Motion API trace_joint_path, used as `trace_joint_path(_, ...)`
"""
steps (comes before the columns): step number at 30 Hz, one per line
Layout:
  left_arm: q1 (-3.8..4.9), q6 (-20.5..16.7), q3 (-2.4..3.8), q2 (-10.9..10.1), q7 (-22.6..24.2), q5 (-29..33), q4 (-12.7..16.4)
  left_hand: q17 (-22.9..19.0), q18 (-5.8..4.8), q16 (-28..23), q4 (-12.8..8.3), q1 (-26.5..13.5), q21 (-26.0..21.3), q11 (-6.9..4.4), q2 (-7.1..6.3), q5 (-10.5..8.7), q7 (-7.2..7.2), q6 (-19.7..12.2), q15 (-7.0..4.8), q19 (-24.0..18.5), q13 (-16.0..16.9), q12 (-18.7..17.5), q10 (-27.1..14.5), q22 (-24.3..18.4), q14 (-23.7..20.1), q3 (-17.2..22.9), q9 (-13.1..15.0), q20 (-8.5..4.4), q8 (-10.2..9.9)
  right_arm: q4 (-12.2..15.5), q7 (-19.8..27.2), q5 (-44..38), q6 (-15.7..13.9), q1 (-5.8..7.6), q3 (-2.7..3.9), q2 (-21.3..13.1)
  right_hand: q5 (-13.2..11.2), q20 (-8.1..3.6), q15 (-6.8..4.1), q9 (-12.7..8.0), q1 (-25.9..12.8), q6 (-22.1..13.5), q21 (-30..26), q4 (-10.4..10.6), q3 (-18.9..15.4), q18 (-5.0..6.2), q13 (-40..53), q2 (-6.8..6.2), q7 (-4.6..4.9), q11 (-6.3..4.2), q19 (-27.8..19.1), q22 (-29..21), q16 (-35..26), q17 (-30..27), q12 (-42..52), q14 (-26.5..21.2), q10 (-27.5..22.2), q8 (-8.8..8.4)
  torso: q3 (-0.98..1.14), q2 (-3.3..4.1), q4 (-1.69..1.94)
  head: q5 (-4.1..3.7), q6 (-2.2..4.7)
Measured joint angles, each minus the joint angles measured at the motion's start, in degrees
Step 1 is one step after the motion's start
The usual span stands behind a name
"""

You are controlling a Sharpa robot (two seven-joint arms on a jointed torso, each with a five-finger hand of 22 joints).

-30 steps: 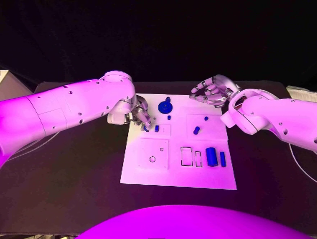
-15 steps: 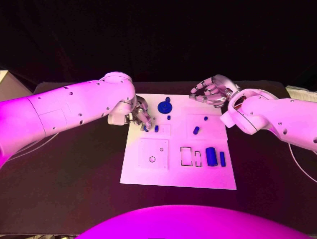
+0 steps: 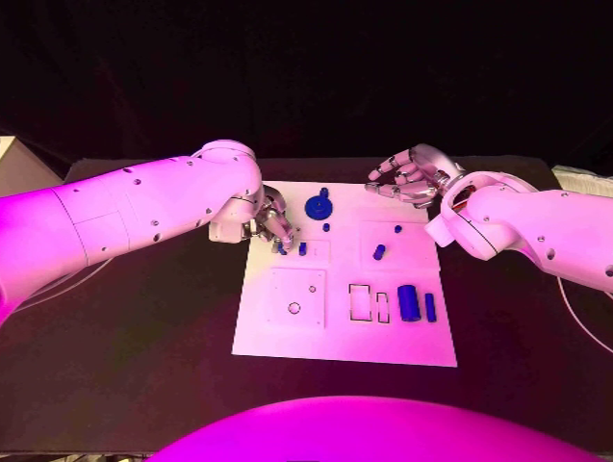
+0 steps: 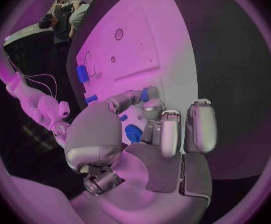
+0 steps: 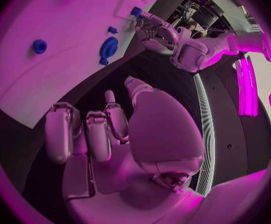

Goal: Assemble the parts on the task board

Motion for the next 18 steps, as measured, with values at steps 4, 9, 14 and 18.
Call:
trace_joint_path(4, -0.01, -0.1, 0.0, -0.1, 0.0, 0.0, 0.1, 0.0, 0.0, 0.0, -0.5, 0.0, 0.0, -0.1, 0.0, 0.0, 0.0, 0.0, -0.21, 0.0, 0.5, 0.2, 0.1, 0.0, 0.2, -0.5, -0.1, 0.0, 0.0, 0.0, 0.0, 0.0, 0.0, 0.0, 0.0, 0.0, 0.0, 0.0, 0.0, 0.0, 0.0, 0.0, 0.0, 0.0, 0.0, 0.0, 0.0, 0.0, 0.0, 0.0, 0.0, 0.0, 0.0, 0.0, 0.0, 0.0, 0.0, 0.0, 0.0, 0.0, 0.0, -0.01, 0.0)
trace_joint_path(9, -0.05, -0.1, -0.04, -0.1, 0.0, 0.0, 0.3, 0.0, 0.0, 0.0, -1.2, -0.4, 0.0, -0.01, -0.21, -0.38, -0.28, 0.5, -0.22, 0.0, 0.7, 0.3, 0.4, 0.0, 0.2, -1.2, -0.4, 0.0, 0.0, 0.0, 0.0, 0.0, 0.0, -0.01, 0.0, 0.0, 0.0, 0.0, 0.0, 0.0, 0.0, 0.0, 0.0, 0.0, 0.0, 0.0, 0.0, 0.0, 0.0, 0.0, 0.0, 0.0, 0.0, 0.0, 0.0, 0.0, 0.0, 0.0, 0.0, 0.0, 0.03, -0.04, 0.0)
trace_joint_path(14, -0.12, -0.2, -0.09, -0.1, -0.1, 0.1, 0.4, 0.0, 0.0, 0.0, -1.5, -0.7, 0.0, -0.2, -0.81, -0.7, -0.73, 0.9, -0.22, 0.0, 0.9, 0.3, 0.6, 0.0, 0.2, -1.5, -0.5, 0.0, 0.2, 0.0, 0.0, 0.0, 0.0, -0.02, 0.0, 0.0, 0.0, 0.0, 0.0, 0.0, 0.0, 0.0, 0.0, 0.0, 0.0, 0.0, 0.0, 0.0, 0.0, 0.0, 0.0, 0.0, 0.0, 0.0, 0.0, 0.0, 0.0, 0.0, -0.02, -0.01, 0.03, -0.09, 0.0)
trace_joint_path(18, -0.14, -0.4, -0.1, -0.1, -0.1, 0.1, 0.4, 0.0, 0.0, 0.0, -1.7, -0.5, 0.0, -0.19, -1.0, -0.71, -0.83, 1.0, -0.4, 0.0, 1.0, 0.3, 0.6, 0.0, 0.0, -1.7, -0.7, 0.0, 0.2, -0.1, 0.0, 0.0, 0.0, -0.03, 0.0, 0.0, 0.0, 0.0, 0.0, 0.0, 0.0, 0.0, 0.0, 0.0, 0.0, 0.0, 0.0, 0.0, 0.0, 0.0, 0.0, 0.0, 0.0, 0.0, 0.0, 0.0, 0.0, 0.0, -0.02, -0.01, 0.03, -0.11, 0.0)
